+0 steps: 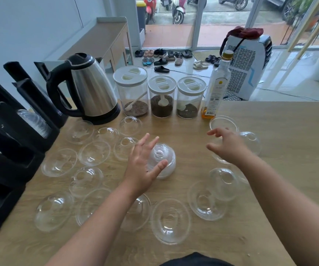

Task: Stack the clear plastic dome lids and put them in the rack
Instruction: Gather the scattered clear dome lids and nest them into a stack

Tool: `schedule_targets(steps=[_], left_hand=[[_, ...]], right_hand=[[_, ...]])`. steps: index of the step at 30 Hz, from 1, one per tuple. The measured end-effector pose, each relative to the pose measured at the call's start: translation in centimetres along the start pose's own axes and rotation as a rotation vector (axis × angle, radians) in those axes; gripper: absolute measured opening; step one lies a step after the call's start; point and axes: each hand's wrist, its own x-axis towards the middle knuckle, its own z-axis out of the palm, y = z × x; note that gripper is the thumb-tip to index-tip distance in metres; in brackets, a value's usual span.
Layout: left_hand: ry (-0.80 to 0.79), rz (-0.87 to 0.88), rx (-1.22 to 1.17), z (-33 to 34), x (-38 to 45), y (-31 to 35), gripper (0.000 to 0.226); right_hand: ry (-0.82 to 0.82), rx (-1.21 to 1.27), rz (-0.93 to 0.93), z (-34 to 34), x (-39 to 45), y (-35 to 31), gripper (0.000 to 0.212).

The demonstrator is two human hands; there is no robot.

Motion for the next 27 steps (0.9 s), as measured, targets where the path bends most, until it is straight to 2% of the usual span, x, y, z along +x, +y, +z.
schedule_targets(steps=[2, 4, 7, 9, 12, 16, 18, 20, 22, 24, 27], left_hand=[[-0.014, 0.099, 0.070, -0.6, -0.7, 1.1, 0.060], [-0.085, 0.190, 0.129, -1.3, -1.7, 2.1, 0.053], [-0.315, 0.260, 0.185, -2.5, -3.8, 3.5, 0.054], [-0.442, 0.288, 0.277, -2.8, -5.4, 4.2, 0.059], [-0.523, 0.328, 0.410, -2.6, -7.5, 4.5, 0.058], [-0.594, 0.339, 0.519, -2.5, -9.3, 3.5, 0.055], [-0.601, 0.393, 0.561, -2.2, -9.9, 2.8, 0.044], [-0.549, 0.450, 0.543, -1.7, -10.3, 2.2, 0.026], [-0.485, 0.439, 0.488, -1.6, -10.6, 1.8, 0.018], [-0.424, 0.355, 0.364, -2.3, -10.5, 2.1, 0.022], [-0.336, 0.117, 0.039, -3.8, -9.8, 3.0, 0.014]], right_hand=[[-0.103, -0.231, 0.004, -1.6, 0.4, 0.7, 0.049], [-0.195, -0.392, -0.001, -2.4, 0.4, 0.7, 0.051], [-0.230, -0.599, -0.028, -1.3, 0.2, 0.4, 0.054], [-0.186, -0.651, -0.009, 0.1, -0.2, 0.2, 0.044], [-0.094, -0.643, 0.023, 1.1, -1.0, 0.0, 0.020], [-0.024, -0.437, 0.022, 0.5, -1.8, -0.2, 0.012], [-0.003, -0.280, -0.012, -0.3, -2.3, -0.6, 0.013], [0.038, -0.104, -0.051, -1.3, -3.2, -1.3, 0.013], [0.070, 0.070, -0.091, -1.9, -4.3, -2.1, 0.014], [0.075, 0.283, -0.133, -1.9, -5.1, -2.5, 0.015], [0.001, 0.729, -0.104, -0.8, -5.3, -2.8, 0.026]])
